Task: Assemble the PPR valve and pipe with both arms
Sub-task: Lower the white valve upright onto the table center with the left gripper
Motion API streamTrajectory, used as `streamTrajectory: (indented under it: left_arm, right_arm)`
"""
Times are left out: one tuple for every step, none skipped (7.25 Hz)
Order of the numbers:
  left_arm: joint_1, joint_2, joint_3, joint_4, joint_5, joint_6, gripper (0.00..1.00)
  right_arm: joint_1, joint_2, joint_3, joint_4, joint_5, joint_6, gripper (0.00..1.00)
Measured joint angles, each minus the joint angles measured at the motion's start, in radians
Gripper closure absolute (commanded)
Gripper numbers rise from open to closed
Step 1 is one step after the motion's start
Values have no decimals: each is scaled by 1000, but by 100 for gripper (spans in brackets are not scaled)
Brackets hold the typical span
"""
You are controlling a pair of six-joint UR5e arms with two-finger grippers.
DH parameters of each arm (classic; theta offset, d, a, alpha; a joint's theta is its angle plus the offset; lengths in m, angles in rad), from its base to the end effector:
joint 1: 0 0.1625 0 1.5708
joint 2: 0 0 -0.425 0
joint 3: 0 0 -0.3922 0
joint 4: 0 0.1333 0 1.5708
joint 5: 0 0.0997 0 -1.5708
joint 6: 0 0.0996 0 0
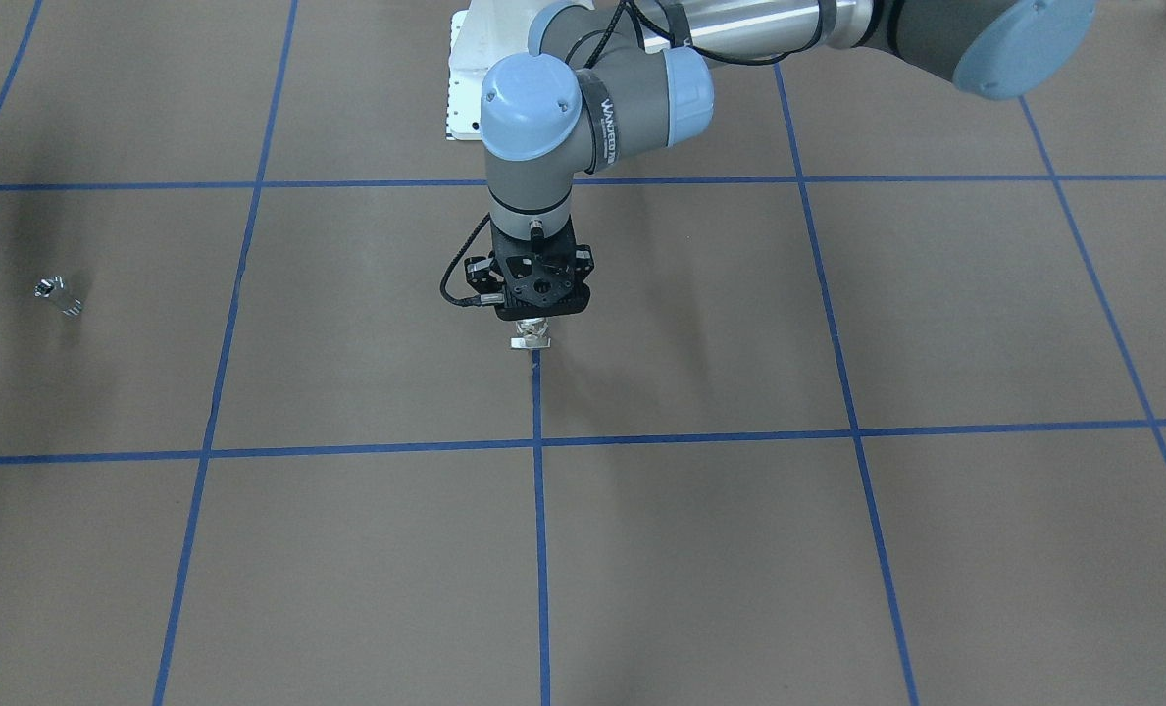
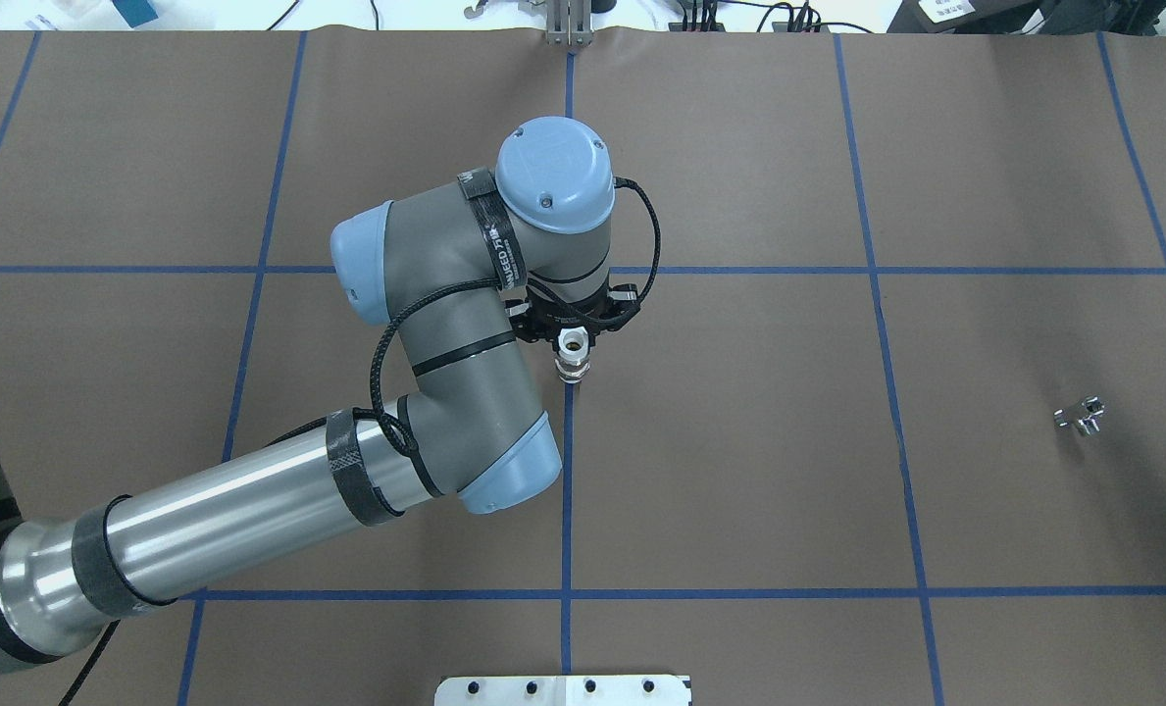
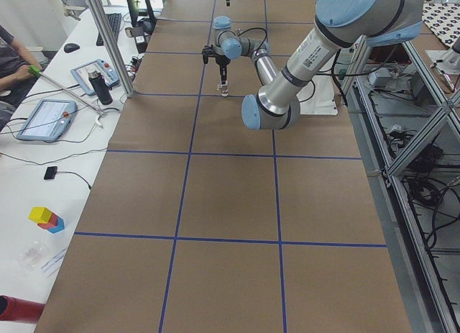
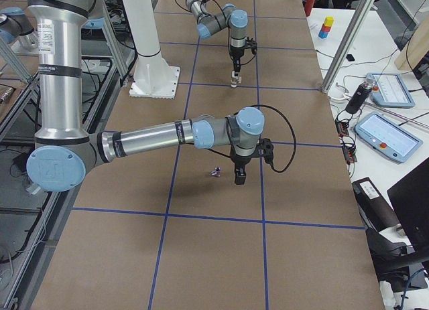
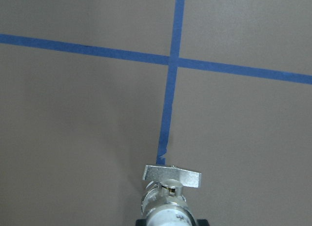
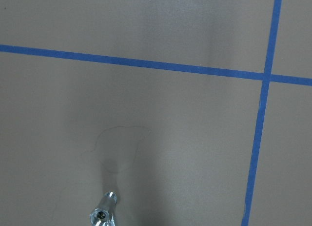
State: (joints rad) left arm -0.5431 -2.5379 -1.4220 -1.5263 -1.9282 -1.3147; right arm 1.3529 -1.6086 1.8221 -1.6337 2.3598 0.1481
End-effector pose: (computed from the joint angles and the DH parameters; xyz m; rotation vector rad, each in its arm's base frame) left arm 0.5950 -0.4742 0.1145 -0.0148 0.8370 -0.1318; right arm -0.0418 -0.4786 0.5585 -0.0030 -0.8007 -0.1254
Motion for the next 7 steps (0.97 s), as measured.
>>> streamTrajectory:
  left_arm:
    - [0,1,0,0,0,0,100]
    - [1,1,0,0,0,0,100]
    - [1,1,0,0,0,0,100]
    - [1,2,0,0,0,0,96]
    - [0,2,0,0,0,1,90]
    - [0,3,0,-1,0,1,89]
    - [1,4,0,-3,0,1,86]
  right_arm:
    - [-1,0,0,0,0,0,0]
    - [-3,1,0,0,-1,0,0]
    - [-4,1,-1,0,-2,0,0]
    - [-4,1,-2,0,-6,-1,0]
    - [-4,1,-3,0,-8,-1,0]
    - [-4,1,-5,0,-10,-1,0]
    - [-4,2,-8,0,-11,-1,0]
